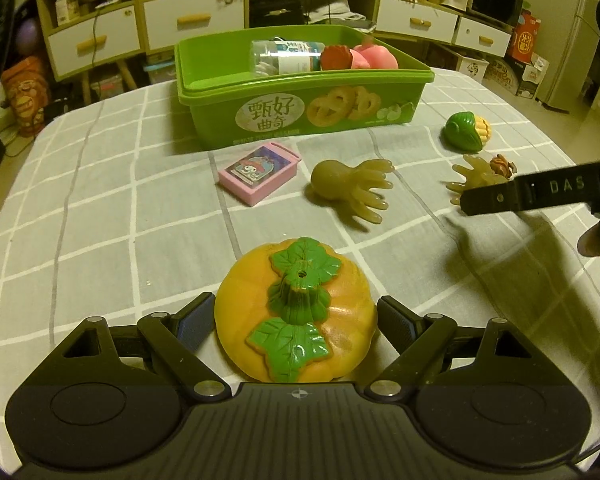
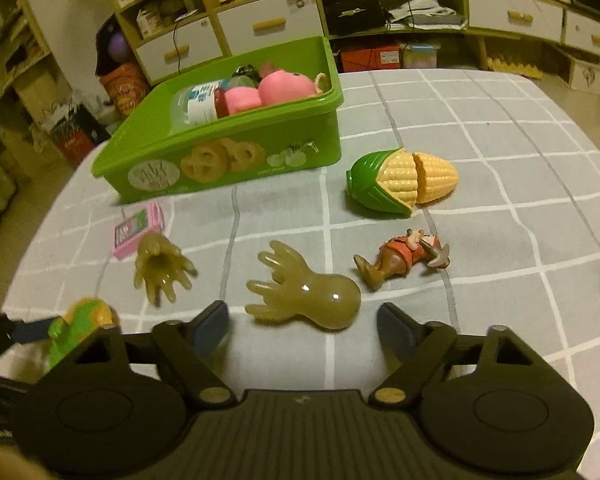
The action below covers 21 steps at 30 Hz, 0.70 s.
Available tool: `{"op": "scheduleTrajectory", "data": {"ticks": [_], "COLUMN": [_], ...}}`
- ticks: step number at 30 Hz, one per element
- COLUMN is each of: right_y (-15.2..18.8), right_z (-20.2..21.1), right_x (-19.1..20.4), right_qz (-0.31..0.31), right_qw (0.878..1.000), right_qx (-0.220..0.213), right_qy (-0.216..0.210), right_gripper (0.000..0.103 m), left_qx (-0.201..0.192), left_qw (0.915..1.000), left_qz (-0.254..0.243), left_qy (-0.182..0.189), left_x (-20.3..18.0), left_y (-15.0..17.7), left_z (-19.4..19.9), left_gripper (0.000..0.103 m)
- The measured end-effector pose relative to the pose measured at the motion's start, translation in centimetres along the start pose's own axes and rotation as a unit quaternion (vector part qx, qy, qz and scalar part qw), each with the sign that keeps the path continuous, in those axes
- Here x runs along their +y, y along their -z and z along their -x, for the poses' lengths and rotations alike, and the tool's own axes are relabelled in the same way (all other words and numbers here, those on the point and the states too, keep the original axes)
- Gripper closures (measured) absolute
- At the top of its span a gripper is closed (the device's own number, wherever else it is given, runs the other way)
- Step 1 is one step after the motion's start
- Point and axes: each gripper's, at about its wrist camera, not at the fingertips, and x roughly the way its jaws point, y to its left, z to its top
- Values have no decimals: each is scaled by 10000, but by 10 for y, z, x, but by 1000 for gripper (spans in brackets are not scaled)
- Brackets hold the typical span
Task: Organize rigid objects
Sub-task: 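Grasp the brown rubber octopus with the right gripper, then carry the pumpkin and octopus over the green bin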
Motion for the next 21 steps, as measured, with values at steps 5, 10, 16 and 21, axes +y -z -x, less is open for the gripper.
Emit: {"op": "scheduleTrajectory", "data": {"ticks": [5, 10, 16, 21], "right_y": [-3, -6, -7, -9], "right_z": [1, 2, 6, 9], "right_x": [-5, -14, -14, -11], "right_qz": [-309, -644, -675, -662], "right_qw": [9994, 9976, 9972, 9969], "right_qx": [-3, -24, -105, -141], "right_qy": [-156, -244, -311, -395], "right_gripper": [52, 56, 56, 57], "left_qx": [11, 1, -78, -157], "left_qw": [10000, 10000, 9999, 9997], "left_qz": [2, 7, 82, 157], "left_qy": [-9, -16, -42, -46], "left_x": [-1, -2, 1, 3], "left_y": [0, 0, -2, -5], "left_z": [-1, -1, 2, 5], "left_gripper": [15, 15, 15, 15]}}
